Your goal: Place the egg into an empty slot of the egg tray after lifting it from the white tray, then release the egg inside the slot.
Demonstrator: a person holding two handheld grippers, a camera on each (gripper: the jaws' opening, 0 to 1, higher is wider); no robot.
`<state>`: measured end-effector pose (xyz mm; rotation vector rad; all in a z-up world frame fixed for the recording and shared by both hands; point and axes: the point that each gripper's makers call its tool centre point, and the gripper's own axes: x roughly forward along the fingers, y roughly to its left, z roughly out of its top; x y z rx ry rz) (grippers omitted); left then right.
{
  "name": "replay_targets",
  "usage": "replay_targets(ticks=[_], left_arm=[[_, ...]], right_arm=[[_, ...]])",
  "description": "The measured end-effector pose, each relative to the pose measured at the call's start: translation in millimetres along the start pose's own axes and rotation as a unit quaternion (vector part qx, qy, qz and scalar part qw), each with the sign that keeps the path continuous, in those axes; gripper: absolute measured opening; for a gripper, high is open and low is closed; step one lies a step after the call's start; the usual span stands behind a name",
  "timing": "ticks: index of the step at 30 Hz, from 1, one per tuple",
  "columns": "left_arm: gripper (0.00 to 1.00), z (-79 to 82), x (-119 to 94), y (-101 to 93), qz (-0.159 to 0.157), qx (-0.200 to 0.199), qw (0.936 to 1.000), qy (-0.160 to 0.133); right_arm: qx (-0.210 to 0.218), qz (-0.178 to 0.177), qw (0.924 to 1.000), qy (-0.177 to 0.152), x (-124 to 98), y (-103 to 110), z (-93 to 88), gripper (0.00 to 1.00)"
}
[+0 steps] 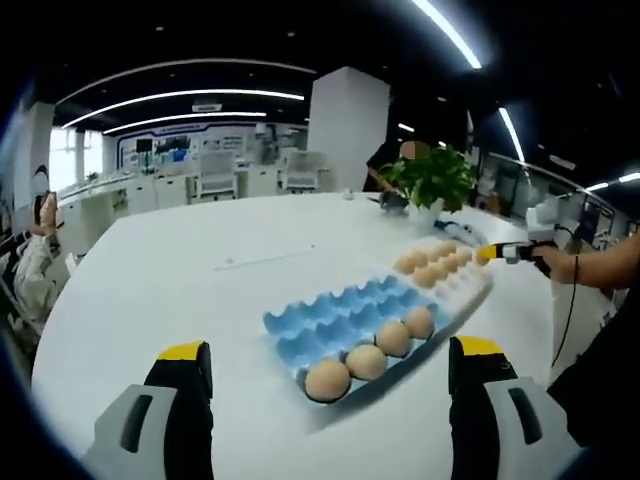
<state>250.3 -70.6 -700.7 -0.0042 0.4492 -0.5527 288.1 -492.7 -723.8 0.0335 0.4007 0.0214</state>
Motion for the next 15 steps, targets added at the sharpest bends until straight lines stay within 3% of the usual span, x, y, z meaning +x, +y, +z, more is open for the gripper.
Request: replay_targets(ticks=[6, 9, 15], left_arm=[[0.99, -1.5, 1, -2.4, -0.005, -0.002, 1.0000, 0.000], [0.99, -0.5, 2, -4.6, -0.007, 0.003, 1.0000, -0.002], [0.97, -0.4, 2, -7.1, -0.013, 0.011, 0.9998, -0.002]], right_arm=[[-0.020, 0.080, 0.9964, -0.018, -3, 65, 16.0, 0.25], [-0.021, 0.131, 0.9911, -0.013, -2, 104, 14.5, 0.25], [-0.038, 0.183, 0.9823, 0.008, 2, 152, -2.0, 0.25]])
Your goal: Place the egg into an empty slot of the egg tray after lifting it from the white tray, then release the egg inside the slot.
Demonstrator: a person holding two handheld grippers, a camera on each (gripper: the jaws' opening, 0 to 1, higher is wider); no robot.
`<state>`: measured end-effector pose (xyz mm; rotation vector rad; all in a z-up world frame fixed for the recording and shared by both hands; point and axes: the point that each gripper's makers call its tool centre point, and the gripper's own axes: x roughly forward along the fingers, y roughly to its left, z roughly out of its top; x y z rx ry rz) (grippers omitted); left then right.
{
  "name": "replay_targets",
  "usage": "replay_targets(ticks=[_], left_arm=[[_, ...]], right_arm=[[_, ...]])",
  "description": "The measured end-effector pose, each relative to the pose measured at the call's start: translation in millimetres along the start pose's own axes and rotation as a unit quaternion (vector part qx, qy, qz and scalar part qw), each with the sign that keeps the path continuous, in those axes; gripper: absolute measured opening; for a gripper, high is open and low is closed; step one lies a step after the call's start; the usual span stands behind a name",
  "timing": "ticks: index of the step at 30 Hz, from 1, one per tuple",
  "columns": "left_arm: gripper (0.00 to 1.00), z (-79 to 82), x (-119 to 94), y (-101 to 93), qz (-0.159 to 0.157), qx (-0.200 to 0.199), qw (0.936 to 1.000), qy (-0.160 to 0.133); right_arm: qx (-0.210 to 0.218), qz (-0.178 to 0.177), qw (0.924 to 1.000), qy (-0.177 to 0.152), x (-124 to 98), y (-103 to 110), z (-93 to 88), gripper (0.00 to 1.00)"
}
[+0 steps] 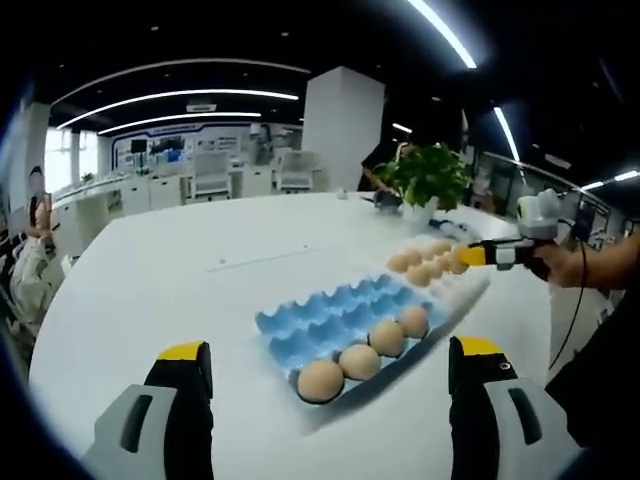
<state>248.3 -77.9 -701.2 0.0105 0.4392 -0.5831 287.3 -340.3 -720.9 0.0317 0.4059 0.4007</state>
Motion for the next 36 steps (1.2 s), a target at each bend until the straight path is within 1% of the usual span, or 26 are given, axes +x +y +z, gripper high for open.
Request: replay_targets(ticks=[1, 4, 8, 11, 13, 19, 21, 28, 36], left_arm=[[0.96, -0.1, 0, -0.1, 0.000, 0.001, 1.0000, 0.001], [0.95, -0.1, 0, 0.1, 0.000, -0.001, 1.0000, 0.000], [0.95, 1.7, -1, -0.2, -0.002, -0.002, 1.0000, -0.003], [0.95, 3.4, -1, 0.0, -0.002, -0.003, 1.0000, -0.007], [0.95, 3.5, -2, 0.5, -0.002, -0.007, 0.9999, -0.007], [0.95, 4.0, -1, -1.2, -0.007, -0.011, 0.9999, -0.008], [0.94, 3.6, 0, -1.7, -0.007, -0.014, 0.9999, -0.006], [0.94, 4.3, -1, -2.2, -0.007, -0.012, 0.9999, -0.007], [0.94, 4.2, -1, -2.6, -0.008, -0.017, 0.9998, -0.006]], right_arm=[[0.002, 0.008, 1.0000, 0.002, 3, 1, -2.6, 0.25], [0.004, 0.031, 0.9995, 0.007, 12, 19, -7.1, 0.25], [-0.008, 0.059, 0.9980, 0.022, 23, 39, -19.4, 0.25], [-0.026, 0.071, 0.9966, 0.032, 27, 46, -26.6, 0.25], [-0.021, 0.076, 0.9963, 0.034, 29, 49, -28.8, 0.25], [-0.041, 0.088, 0.9942, 0.046, 36, 54, -38.3, 0.25], [-0.050, 0.087, 0.9936, 0.051, 37, 54, -41.2, 0.25], [-0.064, 0.100, 0.9908, 0.066, 39, 58, -49.1, 0.26], [-0.070, 0.104, 0.9898, 0.067, 42, 60, -52.3, 0.26]])
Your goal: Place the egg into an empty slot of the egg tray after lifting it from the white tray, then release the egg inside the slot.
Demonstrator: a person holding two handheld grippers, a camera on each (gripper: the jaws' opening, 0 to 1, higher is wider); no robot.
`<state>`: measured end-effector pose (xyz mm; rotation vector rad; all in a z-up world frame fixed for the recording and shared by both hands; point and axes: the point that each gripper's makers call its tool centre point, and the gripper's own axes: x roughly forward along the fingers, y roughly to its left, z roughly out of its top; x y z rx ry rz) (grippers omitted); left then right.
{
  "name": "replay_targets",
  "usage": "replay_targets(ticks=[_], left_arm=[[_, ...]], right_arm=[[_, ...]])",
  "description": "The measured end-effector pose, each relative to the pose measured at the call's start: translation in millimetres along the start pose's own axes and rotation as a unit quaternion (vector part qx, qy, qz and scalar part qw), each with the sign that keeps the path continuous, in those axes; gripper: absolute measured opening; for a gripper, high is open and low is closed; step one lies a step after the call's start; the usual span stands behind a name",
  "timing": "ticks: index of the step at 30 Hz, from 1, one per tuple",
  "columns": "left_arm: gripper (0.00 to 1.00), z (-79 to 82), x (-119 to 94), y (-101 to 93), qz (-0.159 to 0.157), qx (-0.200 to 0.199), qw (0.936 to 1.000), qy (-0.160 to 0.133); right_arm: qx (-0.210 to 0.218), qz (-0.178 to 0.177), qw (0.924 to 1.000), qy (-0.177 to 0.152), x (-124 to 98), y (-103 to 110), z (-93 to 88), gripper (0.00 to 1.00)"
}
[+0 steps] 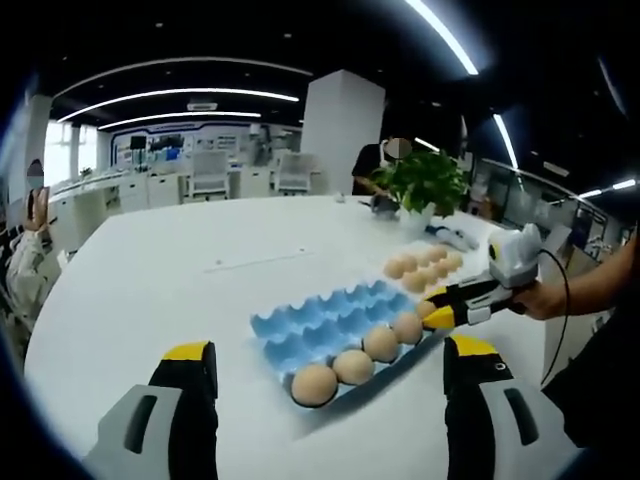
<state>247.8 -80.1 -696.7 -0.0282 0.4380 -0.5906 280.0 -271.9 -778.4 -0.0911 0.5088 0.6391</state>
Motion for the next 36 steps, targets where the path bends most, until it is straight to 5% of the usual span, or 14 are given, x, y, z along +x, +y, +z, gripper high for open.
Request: replay_targets(ticks=[25, 36], left_arm=[[0.92, 3.8, 0, 0.6, -0.004, 0.003, 1.0000, -0.005], [0.91, 4.7, 0, 0.0, -0.006, 0.008, 0.9999, -0.005]], right_arm=[[-0.028, 0.006, 0.9996, 0.000, -1, 2, -1.0, 0.26], [-0.018, -0.008, 0.9996, -0.021, -17, -8, 12.3, 0.25]])
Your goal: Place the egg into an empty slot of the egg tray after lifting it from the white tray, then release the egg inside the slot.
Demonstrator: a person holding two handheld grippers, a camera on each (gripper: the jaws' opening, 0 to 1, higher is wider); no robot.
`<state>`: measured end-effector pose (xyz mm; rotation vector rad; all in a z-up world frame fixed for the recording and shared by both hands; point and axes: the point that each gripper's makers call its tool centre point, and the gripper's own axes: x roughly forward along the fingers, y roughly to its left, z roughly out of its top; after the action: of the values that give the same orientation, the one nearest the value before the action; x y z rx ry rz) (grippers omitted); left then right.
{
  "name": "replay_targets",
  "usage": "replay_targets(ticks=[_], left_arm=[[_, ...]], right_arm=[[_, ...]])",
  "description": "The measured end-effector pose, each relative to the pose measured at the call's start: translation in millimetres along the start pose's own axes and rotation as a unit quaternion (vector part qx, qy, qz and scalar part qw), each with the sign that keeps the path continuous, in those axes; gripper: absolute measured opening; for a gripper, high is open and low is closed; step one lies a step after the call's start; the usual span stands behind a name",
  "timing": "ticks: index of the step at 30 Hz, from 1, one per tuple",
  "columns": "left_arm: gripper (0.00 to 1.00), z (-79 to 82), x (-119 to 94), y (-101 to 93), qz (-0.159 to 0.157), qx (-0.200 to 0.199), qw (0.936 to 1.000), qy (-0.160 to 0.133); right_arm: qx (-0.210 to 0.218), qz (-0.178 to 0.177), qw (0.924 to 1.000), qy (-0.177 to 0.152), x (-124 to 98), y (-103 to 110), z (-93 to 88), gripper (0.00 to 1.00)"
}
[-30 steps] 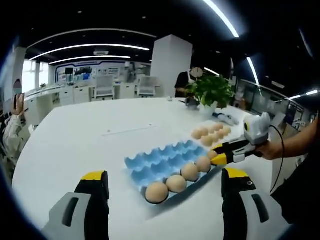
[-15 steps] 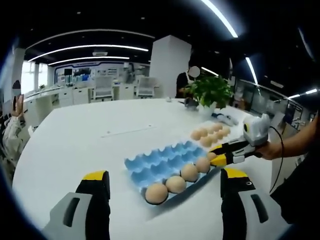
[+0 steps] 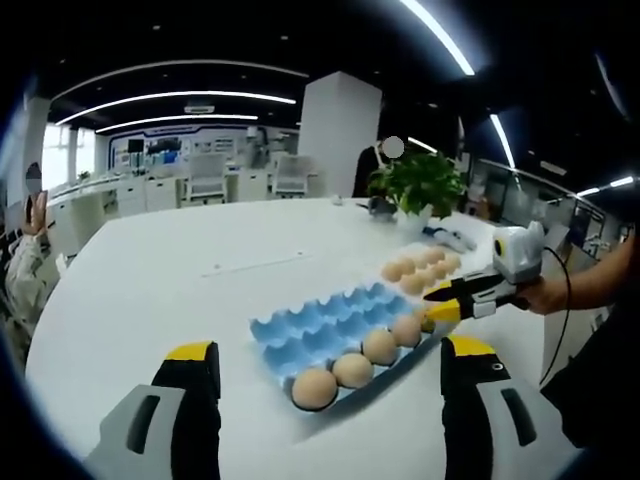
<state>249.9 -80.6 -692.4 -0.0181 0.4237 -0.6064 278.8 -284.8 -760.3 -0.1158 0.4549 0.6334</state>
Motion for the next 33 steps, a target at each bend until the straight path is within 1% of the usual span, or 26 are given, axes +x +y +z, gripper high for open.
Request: replay_targets(ticks=[5, 8, 10, 15, 18, 21, 25, 29, 33], left_arm=[[0.91, 0.5, 0, -0.2, -0.002, 0.000, 1.0000, 0.000], [0.91, 0.4, 1, -0.4, -0.002, -0.001, 1.0000, 0.000], [0.93, 1.2, 1, 0.7, 0.001, -0.001, 1.0000, -0.002], [0.92, 1.6, 1, 0.6, 0.000, 0.001, 1.0000, -0.001], [0.92, 1.8, 0, 1.3, 0.001, 0.002, 1.0000, -0.001], [0.91, 0.6, 0, 0.7, 0.001, 0.004, 1.0000, 0.001], [0.91, -2.0, -1, -1.7, -0.001, 0.004, 1.0000, 0.005], [0.91, -1.9, -1, -1.6, 0.000, 0.005, 1.0000, 0.005], [0.91, -1.6, -2, -0.2, 0.002, 0.006, 1.0000, 0.006]], right_arm=[[0.014, -0.018, 0.9997, -0.012, -5, -11, 5.1, 0.25], [0.014, -0.028, 0.9994, -0.013, -7, -18, 6.2, 0.25], [0.014, -0.030, 0.9993, -0.016, -7, -21, 7.5, 0.25], [0.020, -0.037, 0.9989, -0.020, -6, -27, 10.9, 0.25], [0.024, -0.052, 0.9979, -0.031, -7, -34, 16.2, 0.25], [0.021, -0.079, 0.9962, -0.031, -9, -46, 17.0, 0.25], [0.042, -0.109, 0.9928, -0.028, -7, -65, 14.2, 0.25], [0.045, -0.119, 0.9915, -0.029, -1, -72, 15.3, 0.26], [0.041, -0.120, 0.9918, -0.015, 7, -74, 12.1, 0.26]])
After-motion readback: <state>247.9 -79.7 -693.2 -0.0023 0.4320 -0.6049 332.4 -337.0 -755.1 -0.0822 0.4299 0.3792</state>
